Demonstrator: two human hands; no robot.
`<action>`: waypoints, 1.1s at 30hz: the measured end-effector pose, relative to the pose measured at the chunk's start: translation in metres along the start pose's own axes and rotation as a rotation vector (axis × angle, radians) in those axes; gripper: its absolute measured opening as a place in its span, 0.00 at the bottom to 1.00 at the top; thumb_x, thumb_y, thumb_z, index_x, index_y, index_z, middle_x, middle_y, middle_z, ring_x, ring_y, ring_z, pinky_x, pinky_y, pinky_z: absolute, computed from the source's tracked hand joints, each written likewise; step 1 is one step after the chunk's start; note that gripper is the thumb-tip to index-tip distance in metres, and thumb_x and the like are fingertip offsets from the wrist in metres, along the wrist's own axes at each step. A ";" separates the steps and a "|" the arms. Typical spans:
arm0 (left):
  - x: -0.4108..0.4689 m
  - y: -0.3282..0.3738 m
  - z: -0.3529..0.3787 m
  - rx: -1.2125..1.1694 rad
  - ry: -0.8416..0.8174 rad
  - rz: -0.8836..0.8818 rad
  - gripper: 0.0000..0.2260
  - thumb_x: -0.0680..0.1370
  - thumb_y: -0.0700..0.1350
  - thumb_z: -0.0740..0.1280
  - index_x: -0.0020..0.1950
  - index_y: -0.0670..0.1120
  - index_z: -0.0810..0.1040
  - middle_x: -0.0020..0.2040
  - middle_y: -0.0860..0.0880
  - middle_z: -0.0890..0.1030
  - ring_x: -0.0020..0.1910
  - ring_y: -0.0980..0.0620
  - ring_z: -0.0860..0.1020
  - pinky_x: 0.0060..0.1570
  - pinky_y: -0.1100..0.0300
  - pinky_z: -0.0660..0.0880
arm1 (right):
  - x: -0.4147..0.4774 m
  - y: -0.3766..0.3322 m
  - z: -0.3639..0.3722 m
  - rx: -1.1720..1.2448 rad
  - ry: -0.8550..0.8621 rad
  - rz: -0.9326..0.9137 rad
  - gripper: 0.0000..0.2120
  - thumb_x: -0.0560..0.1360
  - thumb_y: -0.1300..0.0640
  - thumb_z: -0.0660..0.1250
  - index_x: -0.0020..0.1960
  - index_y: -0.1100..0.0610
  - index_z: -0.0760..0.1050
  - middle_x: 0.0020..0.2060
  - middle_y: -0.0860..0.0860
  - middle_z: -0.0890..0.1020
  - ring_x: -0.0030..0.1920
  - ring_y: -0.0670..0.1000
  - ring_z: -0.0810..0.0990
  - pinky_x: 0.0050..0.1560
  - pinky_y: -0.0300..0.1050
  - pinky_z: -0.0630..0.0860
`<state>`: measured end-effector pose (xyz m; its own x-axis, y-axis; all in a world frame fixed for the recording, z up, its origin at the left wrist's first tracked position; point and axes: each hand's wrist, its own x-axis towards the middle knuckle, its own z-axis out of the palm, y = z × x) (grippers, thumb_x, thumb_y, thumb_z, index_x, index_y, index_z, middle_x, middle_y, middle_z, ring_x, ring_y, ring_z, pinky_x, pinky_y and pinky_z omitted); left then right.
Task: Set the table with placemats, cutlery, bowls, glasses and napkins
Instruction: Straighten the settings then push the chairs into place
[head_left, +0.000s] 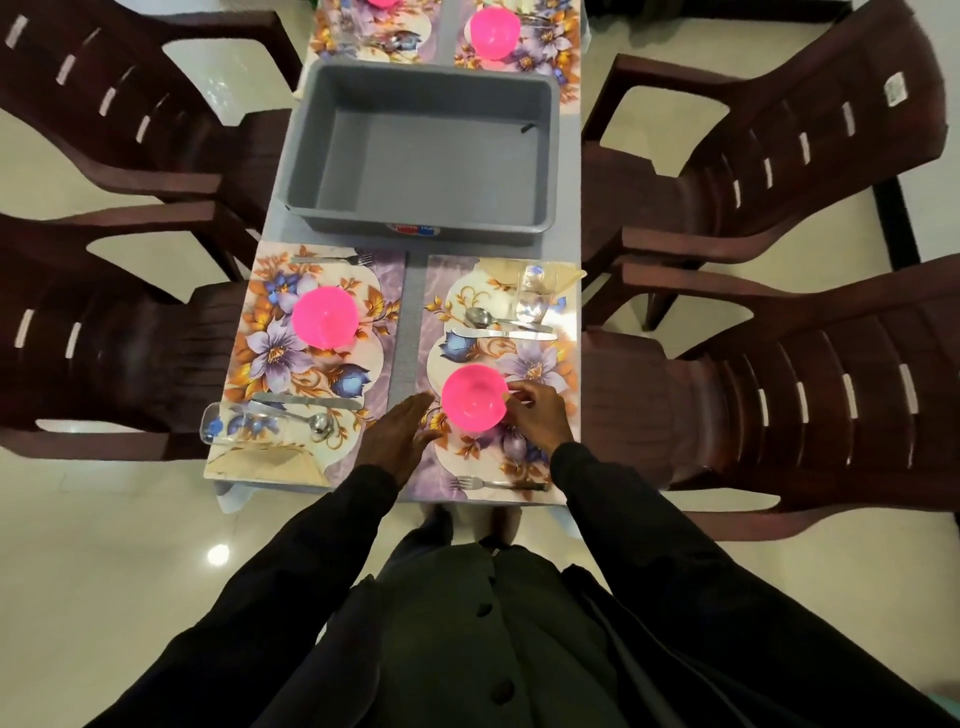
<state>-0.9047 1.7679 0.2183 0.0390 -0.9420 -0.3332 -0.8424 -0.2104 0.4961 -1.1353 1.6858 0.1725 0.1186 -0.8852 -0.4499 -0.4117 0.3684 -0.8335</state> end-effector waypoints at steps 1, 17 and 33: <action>0.004 0.000 -0.002 0.001 -0.006 -0.005 0.25 0.81 0.52 0.69 0.77 0.47 0.70 0.75 0.46 0.73 0.73 0.44 0.73 0.70 0.48 0.70 | 0.000 -0.001 0.001 0.005 -0.003 -0.004 0.11 0.78 0.59 0.70 0.59 0.59 0.83 0.50 0.51 0.86 0.50 0.49 0.83 0.52 0.42 0.79; 0.125 0.001 -0.040 0.151 -0.245 0.254 0.33 0.82 0.64 0.49 0.83 0.49 0.56 0.82 0.48 0.59 0.81 0.48 0.57 0.76 0.51 0.59 | 0.077 0.018 -0.033 -0.854 0.097 -0.501 0.26 0.72 0.72 0.68 0.70 0.64 0.71 0.66 0.62 0.76 0.67 0.62 0.74 0.66 0.57 0.74; 0.136 -0.012 -0.021 0.097 -0.418 0.302 0.48 0.74 0.77 0.34 0.84 0.47 0.54 0.83 0.48 0.55 0.82 0.52 0.51 0.80 0.56 0.45 | 0.063 0.031 -0.037 -0.865 -0.044 -0.522 0.36 0.62 0.68 0.77 0.69 0.68 0.73 0.67 0.64 0.77 0.68 0.65 0.75 0.70 0.59 0.73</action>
<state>-0.8783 1.6370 0.1837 -0.4143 -0.7680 -0.4883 -0.8298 0.0984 0.5493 -1.1737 1.6309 0.1304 0.4974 -0.8590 -0.1212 -0.8104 -0.4101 -0.4184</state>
